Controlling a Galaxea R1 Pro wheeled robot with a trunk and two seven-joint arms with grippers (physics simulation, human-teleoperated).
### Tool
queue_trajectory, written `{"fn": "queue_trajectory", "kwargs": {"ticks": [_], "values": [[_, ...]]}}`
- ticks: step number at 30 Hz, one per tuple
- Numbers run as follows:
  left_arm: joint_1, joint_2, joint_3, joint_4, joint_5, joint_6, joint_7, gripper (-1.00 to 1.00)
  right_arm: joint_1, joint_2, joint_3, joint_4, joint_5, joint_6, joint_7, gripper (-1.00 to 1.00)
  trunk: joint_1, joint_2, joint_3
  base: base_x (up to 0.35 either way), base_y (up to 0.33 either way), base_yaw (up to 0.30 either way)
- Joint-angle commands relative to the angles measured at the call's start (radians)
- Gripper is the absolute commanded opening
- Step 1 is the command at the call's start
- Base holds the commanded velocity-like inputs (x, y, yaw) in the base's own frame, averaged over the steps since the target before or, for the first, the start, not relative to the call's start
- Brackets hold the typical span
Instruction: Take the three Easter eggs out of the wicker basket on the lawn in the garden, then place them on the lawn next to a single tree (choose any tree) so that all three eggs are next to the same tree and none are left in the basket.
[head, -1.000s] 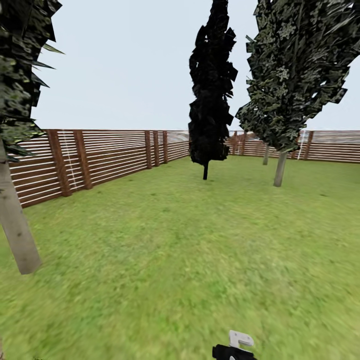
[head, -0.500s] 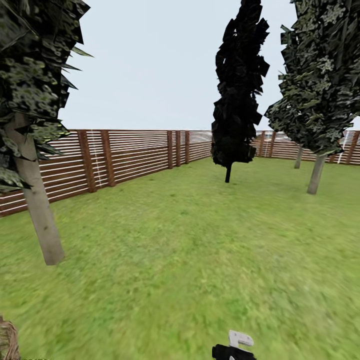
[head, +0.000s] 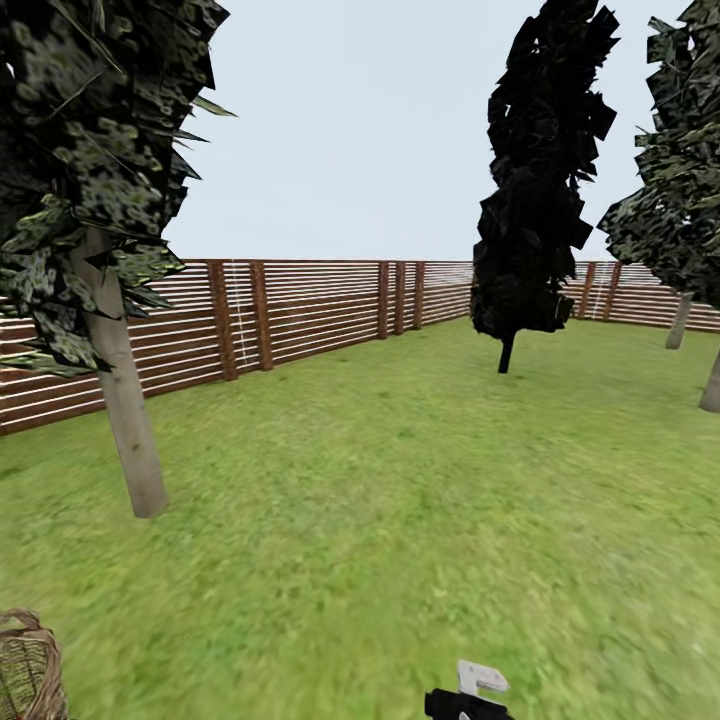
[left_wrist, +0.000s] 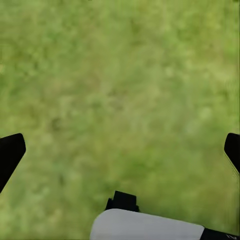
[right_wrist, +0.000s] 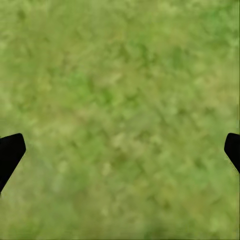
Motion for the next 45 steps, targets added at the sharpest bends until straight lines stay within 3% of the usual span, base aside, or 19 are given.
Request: {"fn": "queue_trajectory", "kwargs": {"ticks": [1, 19, 35, 45], "values": [[-0.001, -0.001, 0.008, -0.001, -0.009, -0.003, -0.001, 1.0, 0.0, 0.0, 0.003, -0.003, -0.006, 0.006, -0.005, 1.0, 0.001, -0.001, -0.001, 0.293, -0.154, 0.29], [-0.001, -0.001, 0.008, -0.001, -0.009, -0.003, -0.001, 1.0, 0.001, 0.0, 0.003, -0.001, -0.007, 0.006, -0.005, 1.0, 0.001, -0.001, -0.001, 0.292, -0.165, 0.28], [-0.001, -0.002, 0.008, -0.001, -0.01, -0.003, -0.001, 1.0, 0.001, 0.001, 0.003, -0.001, -0.009, 0.006, -0.005, 1.0, 0.001, -0.001, -0.001, 0.287, -0.185, 0.051], [-0.001, -0.002, 0.008, 0.0, -0.01, -0.003, -0.001, 1.0, 0.001, 0.001, 0.003, -0.001, -0.007, 0.006, -0.005, 1.0, 0.001, -0.001, -0.001, 0.26, -0.201, 0.236]]}}
